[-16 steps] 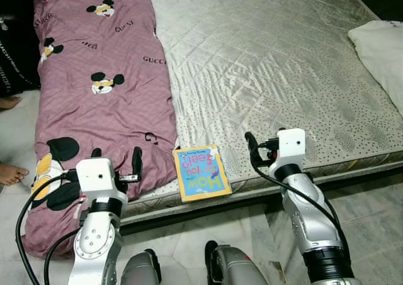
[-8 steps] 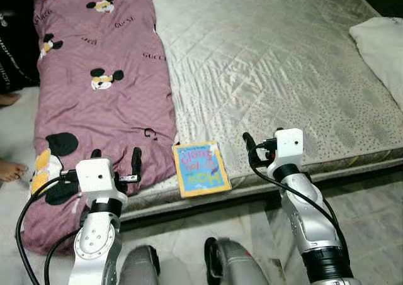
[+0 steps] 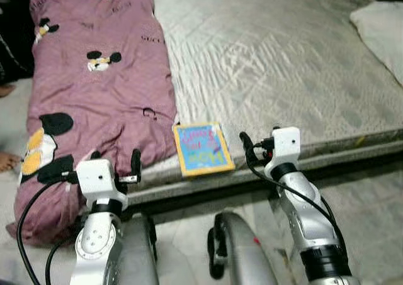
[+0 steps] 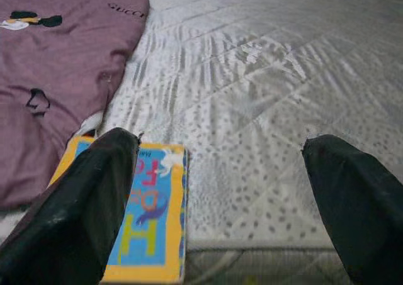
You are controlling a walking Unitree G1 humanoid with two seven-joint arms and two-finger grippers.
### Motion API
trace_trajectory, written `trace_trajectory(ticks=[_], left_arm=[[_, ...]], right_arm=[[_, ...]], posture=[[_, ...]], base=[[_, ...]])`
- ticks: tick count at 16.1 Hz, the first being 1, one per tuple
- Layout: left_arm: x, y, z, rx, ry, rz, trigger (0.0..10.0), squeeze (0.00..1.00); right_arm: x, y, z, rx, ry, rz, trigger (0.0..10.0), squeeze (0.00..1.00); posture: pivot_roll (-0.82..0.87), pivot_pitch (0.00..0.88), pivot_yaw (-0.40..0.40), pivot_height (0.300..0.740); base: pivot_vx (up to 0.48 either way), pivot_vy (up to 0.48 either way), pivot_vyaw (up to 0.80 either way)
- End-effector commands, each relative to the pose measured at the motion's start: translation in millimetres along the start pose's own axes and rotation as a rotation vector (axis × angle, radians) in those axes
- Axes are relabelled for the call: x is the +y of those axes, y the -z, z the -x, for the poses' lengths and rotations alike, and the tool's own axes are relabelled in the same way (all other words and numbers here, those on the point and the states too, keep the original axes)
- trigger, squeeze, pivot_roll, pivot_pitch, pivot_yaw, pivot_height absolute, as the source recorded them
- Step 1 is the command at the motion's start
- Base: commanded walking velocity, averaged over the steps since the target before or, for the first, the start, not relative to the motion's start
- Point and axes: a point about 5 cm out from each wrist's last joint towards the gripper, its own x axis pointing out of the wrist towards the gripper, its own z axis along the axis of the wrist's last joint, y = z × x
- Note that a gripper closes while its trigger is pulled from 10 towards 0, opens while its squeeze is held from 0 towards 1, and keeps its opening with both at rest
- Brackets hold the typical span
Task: Clean up the room
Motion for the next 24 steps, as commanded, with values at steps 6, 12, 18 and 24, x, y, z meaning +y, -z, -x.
trace_trajectory(ticks=[6, 12, 18, 24], left_arm=[[0.2, 1.4, 2.0, 0.002, 0.008, -0.002, 10.0, 0.0], [-0.8, -0.4, 2.0, -0.011, 0.025, 0.006, 10.0, 0.0], [-1.5, -0.1, 1.0, -0.006, 0.037, 0.005, 10.0, 0.0], [-3.2, 2.6, -0.6, 0.024, 0.03, 0.001, 10.0, 0.0]], right_arm=[[-2.0, 3.0, -2.1, 0.016, -0.012, 0.016, 10.0, 0.0], [-1.8, 3.2, -4.0, 0.017, -0.021, 0.035, 10.0, 0.0], [-1.5, 3.9, -3.9, 0.02, -0.019, 0.038, 10.0, 0.0], [-5.4, 7.2, -2.4, 0.024, -0.008, 0.047, 10.0, 0.0]], posture=[[-0.02, 0.223, -0.042, 0.62], [-0.02, 0.235, -0.045, 0.62], [-0.02, 0.238, -0.04, 0.62], [-0.02, 0.242, -0.035, 0.62]], base=[[0.0, 0.0, 0.0], [0.317, 0.0, 0.0], [0.428, 0.0, 0.0], [0.055, 0.0, 0.0]])
